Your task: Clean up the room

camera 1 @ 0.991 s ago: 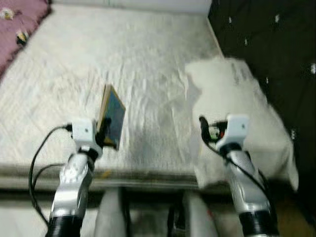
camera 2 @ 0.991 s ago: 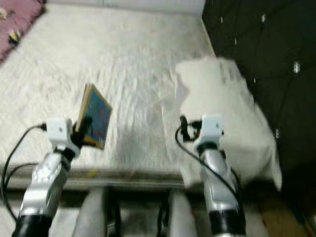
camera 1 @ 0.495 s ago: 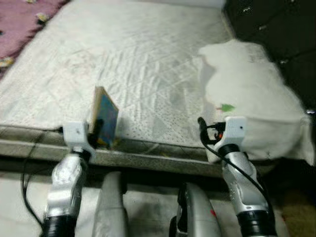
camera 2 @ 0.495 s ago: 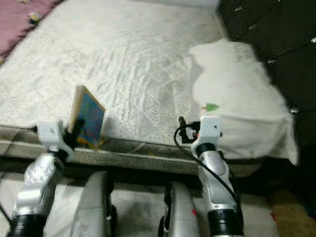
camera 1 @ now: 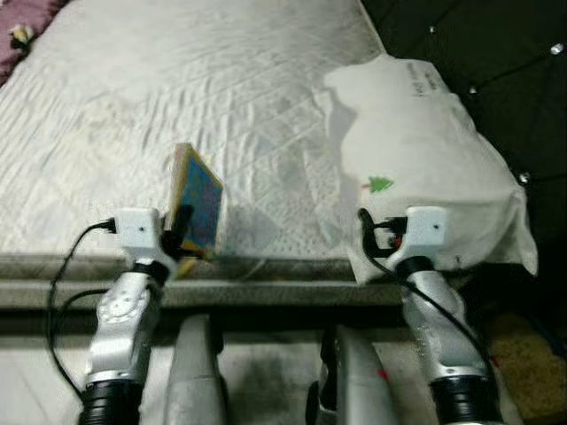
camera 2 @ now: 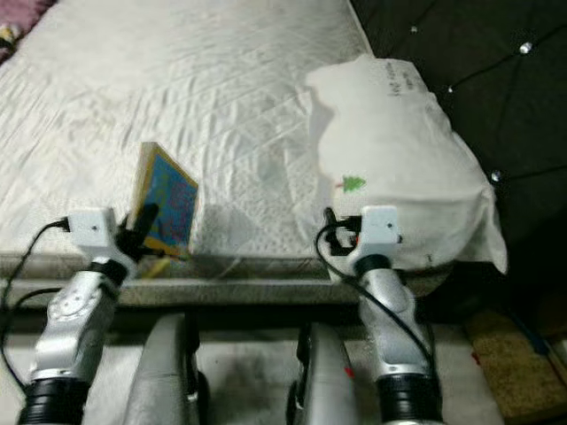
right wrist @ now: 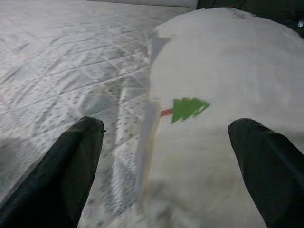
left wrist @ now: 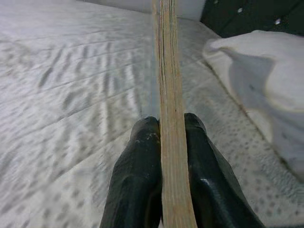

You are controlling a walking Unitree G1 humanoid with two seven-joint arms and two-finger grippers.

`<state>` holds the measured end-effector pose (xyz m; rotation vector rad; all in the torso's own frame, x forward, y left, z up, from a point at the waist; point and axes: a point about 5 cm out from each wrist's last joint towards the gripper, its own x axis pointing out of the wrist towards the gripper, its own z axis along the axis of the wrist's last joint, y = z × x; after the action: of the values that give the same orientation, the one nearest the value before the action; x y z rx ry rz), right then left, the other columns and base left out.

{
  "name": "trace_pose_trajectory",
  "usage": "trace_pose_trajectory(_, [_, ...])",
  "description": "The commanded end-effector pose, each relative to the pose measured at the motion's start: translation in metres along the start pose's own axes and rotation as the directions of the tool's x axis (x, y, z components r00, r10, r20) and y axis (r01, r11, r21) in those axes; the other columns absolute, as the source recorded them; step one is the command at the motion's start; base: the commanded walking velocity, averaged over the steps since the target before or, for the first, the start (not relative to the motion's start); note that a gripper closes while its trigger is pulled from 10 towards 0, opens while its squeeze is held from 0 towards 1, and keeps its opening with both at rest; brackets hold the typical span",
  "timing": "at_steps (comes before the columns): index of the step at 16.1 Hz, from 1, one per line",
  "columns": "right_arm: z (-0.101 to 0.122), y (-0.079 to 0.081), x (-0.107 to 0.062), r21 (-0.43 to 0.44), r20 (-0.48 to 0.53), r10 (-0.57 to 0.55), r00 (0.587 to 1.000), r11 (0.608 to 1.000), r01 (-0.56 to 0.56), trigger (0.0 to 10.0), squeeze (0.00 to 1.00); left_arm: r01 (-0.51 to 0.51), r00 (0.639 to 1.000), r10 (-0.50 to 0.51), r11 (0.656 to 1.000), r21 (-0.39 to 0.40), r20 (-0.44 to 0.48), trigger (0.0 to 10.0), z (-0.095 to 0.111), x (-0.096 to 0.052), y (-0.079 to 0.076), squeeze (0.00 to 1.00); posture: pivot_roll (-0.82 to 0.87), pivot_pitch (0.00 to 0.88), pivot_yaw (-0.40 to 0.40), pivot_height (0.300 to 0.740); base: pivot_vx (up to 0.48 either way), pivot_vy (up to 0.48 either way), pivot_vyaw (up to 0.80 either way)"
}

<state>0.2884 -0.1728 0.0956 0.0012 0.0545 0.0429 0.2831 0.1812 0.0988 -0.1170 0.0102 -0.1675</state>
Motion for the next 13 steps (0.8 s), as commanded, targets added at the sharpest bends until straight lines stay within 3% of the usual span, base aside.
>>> trace_pose_trajectory(1, [0.003, 0.001, 0.000, 0.003, 0.009, 0.001, 1.000, 1.000, -0.001, 10.0, 0.00, 0.008, 0.998, -0.009, 1.000, 0.015, 0.064, 10.0, 0.016, 0.003, 0.000, 0.00, 0.03, 0.121, -0.056, 0.600, 0.435, 0.000, 0.00])
trace_pose_trajectory(4, [0.003, 0.001, 0.001, 0.003, 0.009, 0.001, 1.000, 1.000, -0.001, 10.0, 0.00, 0.009, 0.998, -0.010, 1.000, 0.015, 0.065, 10.0, 0.017, 0.004, 0.000, 0.00, 0.03, 0.121, -0.055, 0.600, 0.414, 0.000, 0.00])
trace_pose_trajectory(8, [0.003, 0.002, 0.001, 0.006, 0.010, -0.002, 1.000, 1.000, 0.002, 10.0, 0.00, 0.016, 1.000, -0.016, 1.000, 0.001, 0.020, 10.0, 0.008, 0.004, -0.002, 0.00, 0.03, 0.120, -0.053, 0.600, 0.000, 0.000, 0.00])
trace_pose_trajectory(11, [0.003, 0.001, 0.001, 0.005, 0.009, -0.002, 1.000, 1.000, 0.002, 10.0, 0.00, 0.015, 0.999, -0.017, 0.998, -0.066, -0.028, 10.0, 0.001, 0.009, -0.003, 0.00, 0.03, 0.124, -0.058, 0.600, 0.000, 0.000, 0.00])
trace_pose_trajectory(13, [0.003, 0.001, 0.001, 0.003, 0.006, 0.004, 1.000, 1.000, -0.004, 10.0, 0.00, 0.010, 0.999, -0.021, 0.976, -0.216, -0.050, 10.0, -0.002, 0.022, -0.006, 0.00, 0.03, 0.125, -0.062, 0.600, 0.000, 0.000, 0.00])
